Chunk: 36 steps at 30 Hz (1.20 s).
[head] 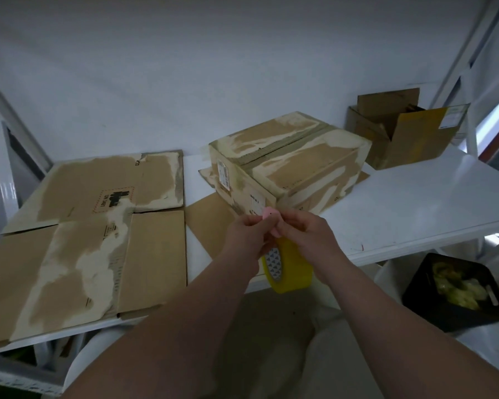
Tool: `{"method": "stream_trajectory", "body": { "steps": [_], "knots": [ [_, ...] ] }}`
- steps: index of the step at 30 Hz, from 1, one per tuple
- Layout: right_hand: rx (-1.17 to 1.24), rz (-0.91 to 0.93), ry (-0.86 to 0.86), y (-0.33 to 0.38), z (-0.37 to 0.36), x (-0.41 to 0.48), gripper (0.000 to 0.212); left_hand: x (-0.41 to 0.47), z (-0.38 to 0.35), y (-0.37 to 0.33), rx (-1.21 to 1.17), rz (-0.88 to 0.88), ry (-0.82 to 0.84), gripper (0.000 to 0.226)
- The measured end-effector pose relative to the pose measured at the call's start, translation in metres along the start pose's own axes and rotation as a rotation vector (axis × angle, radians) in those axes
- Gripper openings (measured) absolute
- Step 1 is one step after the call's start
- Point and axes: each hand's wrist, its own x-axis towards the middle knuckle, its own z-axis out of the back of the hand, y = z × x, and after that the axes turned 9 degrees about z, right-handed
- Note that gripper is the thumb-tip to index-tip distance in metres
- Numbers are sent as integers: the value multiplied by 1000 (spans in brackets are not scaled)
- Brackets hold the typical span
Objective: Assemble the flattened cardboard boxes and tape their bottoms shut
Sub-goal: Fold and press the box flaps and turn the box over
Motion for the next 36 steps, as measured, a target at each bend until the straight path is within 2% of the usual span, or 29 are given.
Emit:
{"method": "stream_trajectory", "body": {
  "steps": [2, 5, 7, 9, 12, 16, 21, 24, 25, 28, 36],
  "knots": [
    [64, -33, -7, -2, 2, 3, 31, -2, -1, 3, 60, 18, 11, 30],
    [211, -127, -61, -7, 8, 10, 31, -3, -4, 10, 147, 130, 52, 76],
    [232, -126, -120, -10, 17, 13, 34, -3, -8, 15, 147, 197, 91, 88],
    [106, -45, -144, -12, 27, 16, 39, -1, -12, 17, 145, 190, 112, 92],
    [-189, 102, -106, -5, 39, 18, 28, 4, -18, 20, 154, 137, 101, 85],
    [-727, 371, 31, 3, 43, 25, 19, 7, -20, 22, 105, 141, 90, 64],
    [-1023, 587, 250, 8, 37, 37, 26, 5, -21, 20, -10, 149, 155, 43],
    [-1252, 886, 267, 8, 35, 44, 19, 3, -23, 19, -52, 160, 178, 41],
    [-1261, 965, 246, 7, 35, 45, 13, 3, -23, 19, -56, 161, 182, 41],
    [-1196, 1017, 274, 3, 37, 48, 10, 4, -23, 18, -62, 164, 187, 38],
    [-1228, 1032, 345, -1, 46, 54, 33, 8, -21, 18, -73, 167, 194, 32]
  ]
}}
